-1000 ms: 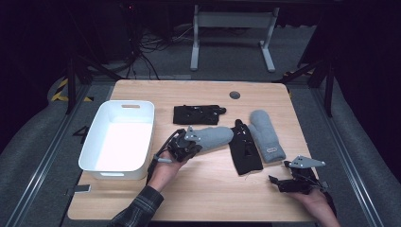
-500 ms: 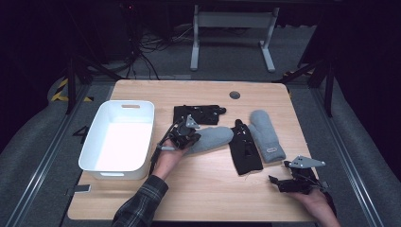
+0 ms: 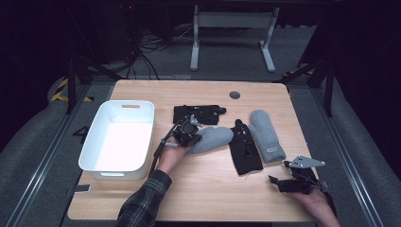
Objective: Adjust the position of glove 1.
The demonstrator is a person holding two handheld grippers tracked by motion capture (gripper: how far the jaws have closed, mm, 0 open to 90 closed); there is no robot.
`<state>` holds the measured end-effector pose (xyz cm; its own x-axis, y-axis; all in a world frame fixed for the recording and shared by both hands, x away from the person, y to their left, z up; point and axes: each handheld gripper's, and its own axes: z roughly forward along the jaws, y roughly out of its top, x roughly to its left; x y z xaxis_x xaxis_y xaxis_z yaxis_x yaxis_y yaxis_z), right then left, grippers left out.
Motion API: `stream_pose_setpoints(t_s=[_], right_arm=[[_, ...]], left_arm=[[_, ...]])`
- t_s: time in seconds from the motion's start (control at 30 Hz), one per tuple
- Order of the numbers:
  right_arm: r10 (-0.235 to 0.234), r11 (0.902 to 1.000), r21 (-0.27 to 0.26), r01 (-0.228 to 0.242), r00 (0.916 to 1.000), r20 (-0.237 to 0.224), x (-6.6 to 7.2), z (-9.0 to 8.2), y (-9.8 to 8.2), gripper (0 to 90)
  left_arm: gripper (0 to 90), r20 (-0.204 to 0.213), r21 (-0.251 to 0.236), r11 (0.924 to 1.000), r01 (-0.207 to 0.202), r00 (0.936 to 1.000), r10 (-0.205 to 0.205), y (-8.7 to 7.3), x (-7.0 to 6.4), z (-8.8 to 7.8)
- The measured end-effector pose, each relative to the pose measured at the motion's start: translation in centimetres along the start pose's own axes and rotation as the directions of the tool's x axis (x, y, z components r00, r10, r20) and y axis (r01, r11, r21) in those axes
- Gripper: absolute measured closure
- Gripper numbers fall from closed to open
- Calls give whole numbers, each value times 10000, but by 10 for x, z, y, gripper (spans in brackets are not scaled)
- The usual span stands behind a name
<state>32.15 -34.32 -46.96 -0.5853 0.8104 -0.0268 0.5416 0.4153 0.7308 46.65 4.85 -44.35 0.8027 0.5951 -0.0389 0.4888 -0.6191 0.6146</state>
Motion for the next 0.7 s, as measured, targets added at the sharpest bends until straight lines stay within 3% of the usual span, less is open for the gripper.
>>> stream_pose_setpoints(t_s=[0.37,0.7], right_arm=[[-5,10000,4,5,10000,4,0,0,0,115],[-6,10000,4,6,10000,4,0,0,0,115]], left_arm=[[900,243,3,10000,95,9997,-95,-18,-16,-12],[900,465,324,9995,-36,9989,21,-33,-49,-26]])
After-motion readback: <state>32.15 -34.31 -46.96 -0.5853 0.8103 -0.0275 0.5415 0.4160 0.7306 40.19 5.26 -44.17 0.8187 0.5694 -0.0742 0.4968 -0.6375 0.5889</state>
